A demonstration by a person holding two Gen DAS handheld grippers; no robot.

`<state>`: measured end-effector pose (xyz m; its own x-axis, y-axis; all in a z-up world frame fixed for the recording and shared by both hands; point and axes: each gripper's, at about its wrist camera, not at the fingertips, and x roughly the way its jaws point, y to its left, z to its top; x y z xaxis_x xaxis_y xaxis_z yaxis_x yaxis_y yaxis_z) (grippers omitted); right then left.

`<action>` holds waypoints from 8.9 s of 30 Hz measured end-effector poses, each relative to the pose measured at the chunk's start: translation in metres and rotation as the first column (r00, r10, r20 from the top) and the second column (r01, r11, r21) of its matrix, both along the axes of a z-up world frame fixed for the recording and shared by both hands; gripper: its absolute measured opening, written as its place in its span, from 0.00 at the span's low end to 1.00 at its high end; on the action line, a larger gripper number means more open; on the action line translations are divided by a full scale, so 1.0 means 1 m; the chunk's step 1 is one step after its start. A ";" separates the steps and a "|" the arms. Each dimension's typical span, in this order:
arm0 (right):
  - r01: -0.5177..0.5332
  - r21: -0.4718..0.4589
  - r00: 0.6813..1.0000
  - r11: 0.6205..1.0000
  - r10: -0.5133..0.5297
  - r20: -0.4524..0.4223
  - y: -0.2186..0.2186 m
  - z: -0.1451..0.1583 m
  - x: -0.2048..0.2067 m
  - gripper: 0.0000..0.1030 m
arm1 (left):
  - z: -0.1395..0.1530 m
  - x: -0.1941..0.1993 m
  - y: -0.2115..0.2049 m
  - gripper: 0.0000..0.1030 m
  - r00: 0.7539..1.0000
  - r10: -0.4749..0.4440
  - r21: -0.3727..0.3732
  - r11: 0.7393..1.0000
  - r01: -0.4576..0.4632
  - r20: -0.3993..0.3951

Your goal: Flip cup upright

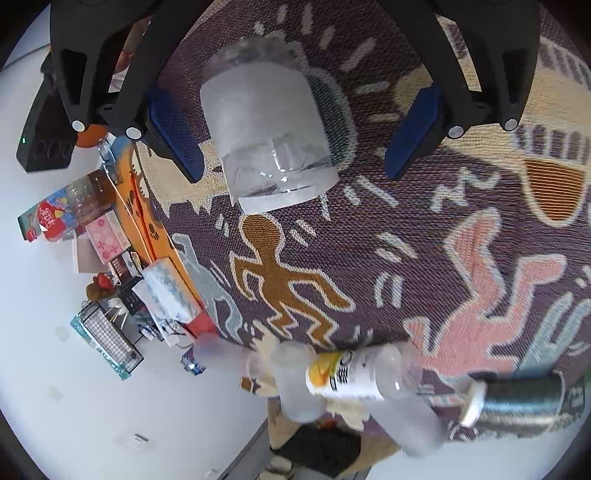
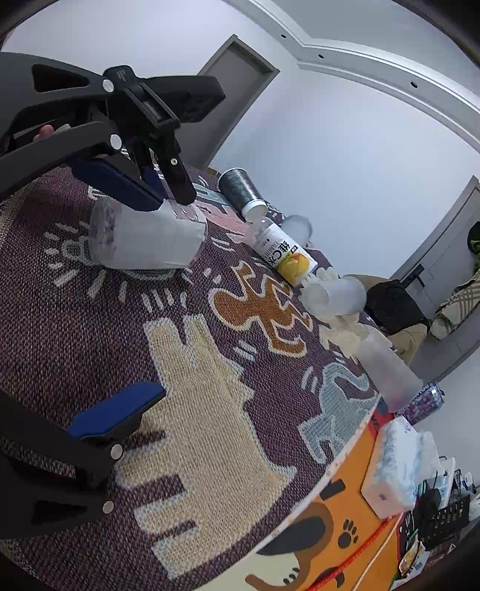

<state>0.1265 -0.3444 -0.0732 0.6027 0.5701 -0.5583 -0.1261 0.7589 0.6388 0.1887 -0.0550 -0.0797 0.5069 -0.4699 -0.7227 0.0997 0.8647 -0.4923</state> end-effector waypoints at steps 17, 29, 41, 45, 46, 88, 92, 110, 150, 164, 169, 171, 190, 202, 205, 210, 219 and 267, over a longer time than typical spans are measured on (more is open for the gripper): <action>0.061 0.011 0.998 0.998 -0.061 -0.004 -0.024 -0.009 -0.016 0.89 | -0.011 0.021 -0.021 0.69 0.992 -0.074 -0.021 0.997 0.072 -0.099; 0.056 -0.001 0.998 0.998 -0.056 0.016 -0.017 -0.003 -0.024 0.89 | 0.041 -0.017 -0.033 0.68 0.983 -0.111 0.154 0.984 0.088 0.145; 0.083 -0.040 0.996 0.996 -0.081 0.035 -0.019 -0.001 -0.031 0.89 | 0.065 -0.051 -0.051 0.68 0.911 -0.128 0.345 0.938 -0.017 0.391; 0.089 -0.052 0.995 0.995 -0.087 0.037 -0.018 -0.001 -0.033 0.89 | 0.065 -0.055 -0.056 0.68 0.880 -0.138 0.376 0.925 -0.048 0.454; 0.091 -0.054 0.995 0.994 -0.089 0.037 -0.018 -0.001 -0.033 0.89 | 0.064 -0.056 -0.059 0.68 0.874 -0.140 0.383 0.922 -0.055 0.465; 0.092 -0.075 0.995 0.993 -0.088 0.057 -0.010 0.005 -0.049 0.91 | 0.032 -0.051 -0.032 0.88 0.962 -0.067 0.257 0.966 -0.003 0.264; 0.103 -0.069 0.994 0.992 -0.100 0.047 -0.015 0.001 -0.046 0.91 | 0.020 -0.023 -0.022 0.87 0.993 -0.042 0.158 0.987 0.024 0.111; 0.123 -0.057 0.992 0.991 -0.121 0.033 -0.027 -0.007 -0.044 0.91 | -0.002 0.013 -0.019 0.66 0.992 -0.066 0.047 0.996 0.072 -0.111; 0.097 -0.129 0.994 0.987 -0.091 0.054 -0.007 -0.003 -0.046 0.91 | 0.030 -0.057 -0.065 0.66 0.866 -0.165 0.442 0.894 -0.070 0.471; 0.063 -0.152 0.993 0.986 -0.047 0.106 0.004 0.014 -0.056 0.93 | 0.057 -0.087 -0.054 0.94 0.883 -0.143 0.373 0.927 -0.039 0.447; 0.042 -0.175 0.989 0.984 -0.017 0.146 0.012 0.024 -0.065 0.93 | 0.069 -0.108 -0.039 0.94 0.876 -0.093 0.339 0.937 -0.084 0.473; 0.031 -0.185 0.987 0.982 0.000 0.164 0.018 0.028 -0.068 0.93 | 0.073 -0.118 -0.032 0.94 0.872 -0.075 0.329 0.939 -0.102 0.484; -0.028 -0.285 0.962 0.958 0.104 0.254 0.066 0.056 -0.092 0.93 | 0.081 -0.185 0.029 0.94 0.848 0.090 0.281 0.921 -0.271 0.523; -0.027 -0.328 0.954 0.944 0.122 0.275 0.088 0.057 -0.102 0.93 | 0.080 -0.208 0.047 0.95 0.831 0.131 0.271 0.908 -0.319 0.541; -0.032 -0.333 0.952 0.943 0.130 0.277 0.093 0.056 -0.104 0.93 | 0.080 -0.210 0.050 0.95 0.826 0.138 0.270 0.904 -0.330 0.546; -0.034 -0.341 0.951 0.940 0.136 0.279 0.097 0.056 -0.105 0.93 | 0.081 -0.212 0.053 0.95 0.821 0.145 0.267 0.902 -0.339 0.553; -0.017 -0.344 0.949 0.939 0.123 0.289 0.094 0.057 -0.107 0.93 | 0.077 -0.211 0.053 0.95 0.823 0.140 0.274 0.901 -0.336 0.550; 0.012 -0.338 0.951 0.941 0.094 0.295 0.085 0.057 -0.109 0.93 | 0.074 -0.210 0.049 0.95 0.826 0.133 0.273 0.905 -0.326 0.548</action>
